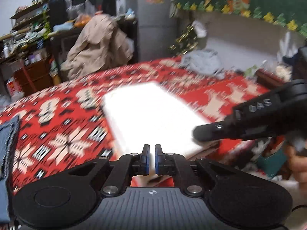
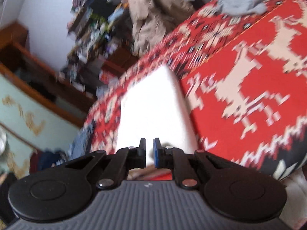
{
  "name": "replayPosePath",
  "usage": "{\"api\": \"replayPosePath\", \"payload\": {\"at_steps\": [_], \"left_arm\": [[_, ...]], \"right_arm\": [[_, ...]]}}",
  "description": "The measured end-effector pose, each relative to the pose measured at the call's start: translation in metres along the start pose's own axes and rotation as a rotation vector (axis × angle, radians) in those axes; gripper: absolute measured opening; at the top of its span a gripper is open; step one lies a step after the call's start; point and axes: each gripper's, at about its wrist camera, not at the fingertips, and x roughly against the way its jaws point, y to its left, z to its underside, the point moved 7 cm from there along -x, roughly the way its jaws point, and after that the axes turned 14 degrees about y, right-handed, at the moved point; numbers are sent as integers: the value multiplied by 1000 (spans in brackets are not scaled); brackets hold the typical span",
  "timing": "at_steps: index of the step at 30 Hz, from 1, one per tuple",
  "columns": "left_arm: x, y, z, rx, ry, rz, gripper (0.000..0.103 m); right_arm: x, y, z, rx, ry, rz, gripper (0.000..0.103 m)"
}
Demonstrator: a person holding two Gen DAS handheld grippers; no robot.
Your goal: Fold clothes
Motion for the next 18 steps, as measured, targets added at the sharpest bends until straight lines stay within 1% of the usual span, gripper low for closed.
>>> {"api": "replayPosePath", "payload": {"at_steps": [2,5,9,10,11,12,13,14,16,18], "left_arm": [[2,3,6,13,4,7,4],[13,6,11,9,-13,2,4],[29,11,14,4,-55,3,6],[33,11,16,-4,-58,7,8],[32,14,18,0,-45,23,9],[31,16,20,7,-28,42,9],[27,22,22,44,-5,76,9],[24,30,24,112,17,134,9],[18,47,28,273,45,277,9],[13,62,32,407,47,384,12]], "right_arm": [[-10,10,10,57,30,32,9],[-5,24,19,178,14,97,10],[9,57,25,450,-40,218,10],[14,66,31,548,-49,257,10],[19,74,37,652,-56,298,15],[20,81,45,769,-52,343,15],[20,87,53,890,-45,388,15],[18,90,62,995,-36,425,15],[13,95,79,1199,-17,496,15],[6,102,96,1337,-13,537,15]]}}
